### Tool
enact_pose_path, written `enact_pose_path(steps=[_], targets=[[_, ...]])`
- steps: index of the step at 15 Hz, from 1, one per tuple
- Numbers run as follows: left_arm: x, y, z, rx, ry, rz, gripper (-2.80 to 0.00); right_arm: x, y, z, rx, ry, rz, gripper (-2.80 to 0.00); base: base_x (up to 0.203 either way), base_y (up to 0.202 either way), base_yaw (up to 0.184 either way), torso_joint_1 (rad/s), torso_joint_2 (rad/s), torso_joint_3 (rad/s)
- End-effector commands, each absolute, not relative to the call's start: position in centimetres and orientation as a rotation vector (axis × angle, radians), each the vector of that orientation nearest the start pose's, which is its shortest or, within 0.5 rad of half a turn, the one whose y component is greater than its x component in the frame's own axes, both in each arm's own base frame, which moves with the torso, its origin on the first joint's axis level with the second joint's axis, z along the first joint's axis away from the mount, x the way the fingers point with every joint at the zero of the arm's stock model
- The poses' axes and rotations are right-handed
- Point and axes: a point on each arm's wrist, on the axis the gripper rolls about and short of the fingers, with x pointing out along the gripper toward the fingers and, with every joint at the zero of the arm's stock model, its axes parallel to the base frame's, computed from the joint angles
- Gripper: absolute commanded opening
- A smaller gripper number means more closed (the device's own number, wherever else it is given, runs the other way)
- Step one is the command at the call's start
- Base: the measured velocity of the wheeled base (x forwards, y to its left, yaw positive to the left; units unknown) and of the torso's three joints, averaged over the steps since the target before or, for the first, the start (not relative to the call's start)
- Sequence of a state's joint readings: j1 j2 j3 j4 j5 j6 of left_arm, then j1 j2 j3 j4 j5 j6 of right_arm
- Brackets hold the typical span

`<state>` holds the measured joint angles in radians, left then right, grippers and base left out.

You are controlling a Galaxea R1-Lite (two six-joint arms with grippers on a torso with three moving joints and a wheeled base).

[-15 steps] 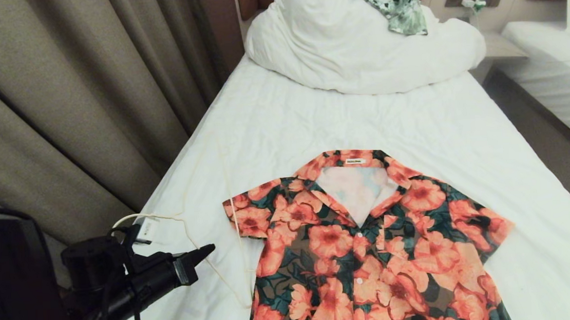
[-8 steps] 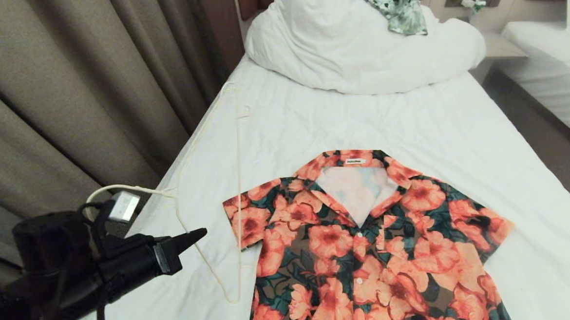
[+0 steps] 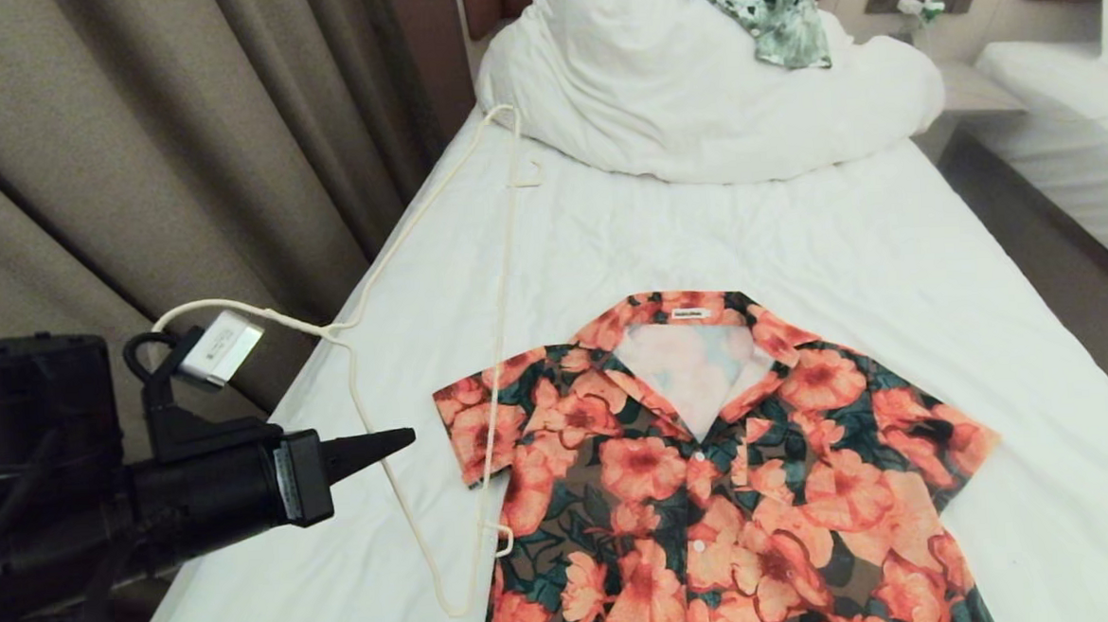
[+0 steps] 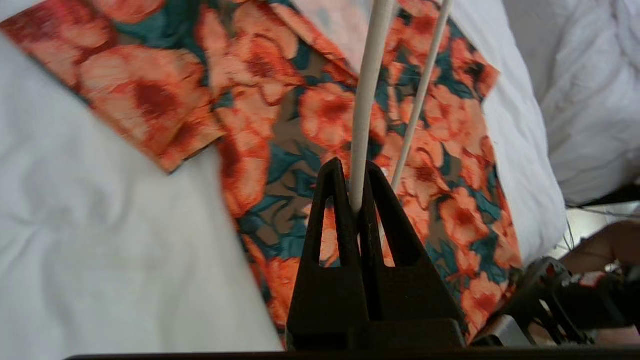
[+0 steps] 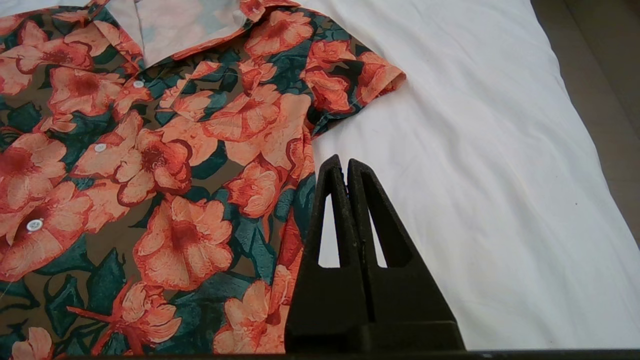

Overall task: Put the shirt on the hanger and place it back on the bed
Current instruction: Lift the shirt and hanger

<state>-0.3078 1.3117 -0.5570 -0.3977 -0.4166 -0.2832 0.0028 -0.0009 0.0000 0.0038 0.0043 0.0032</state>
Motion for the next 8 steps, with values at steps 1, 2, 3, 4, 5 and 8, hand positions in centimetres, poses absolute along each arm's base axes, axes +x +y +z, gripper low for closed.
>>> enact_pose_path(steps=[1,2,3,4,5,8], targets=[[17.7,-7.6,19.8,-0.269,0.434,-0.713,-2.80,-2.3,0.0,7.5,0.003,0.004,0.008,-2.80,0.000,0.000,0.000,0.000,0.00,0.000],[17.5,-8.0,19.9,-0.234,0.422,-0.731,-2.80,-2.3,0.0,7.5,0.003,0.004,0.008,-2.80,0.000,0.000,0.000,0.000,0.00,0.000],[17.3,-8.2,19.9,-0.203,0.412,-0.753,-2.80,-2.3,0.0,7.5,0.003,0.004,0.008,-2.80,0.000,0.000,0.000,0.000,0.00,0.000],[16.9,-8.3,20.2,-0.178,0.393,-0.769,-2.80,-2.3,0.0,7.5,0.003,0.003,0.008,-2.80,0.000,0.000,0.000,0.000,0.00,0.000],[16.4,-8.3,20.4,-0.137,0.388,-0.785,-2.80,-2.3,0.0,7.5,0.003,0.003,0.008,-2.80,0.000,0.000,0.000,0.000,0.00,0.000],[14.6,-8.7,21.6,0.006,0.426,-0.865,-2.80,-2.3,0.0,7.5,0.003,0.003,0.008,-2.80,0.000,0.000,0.000,0.000,0.00,0.000]])
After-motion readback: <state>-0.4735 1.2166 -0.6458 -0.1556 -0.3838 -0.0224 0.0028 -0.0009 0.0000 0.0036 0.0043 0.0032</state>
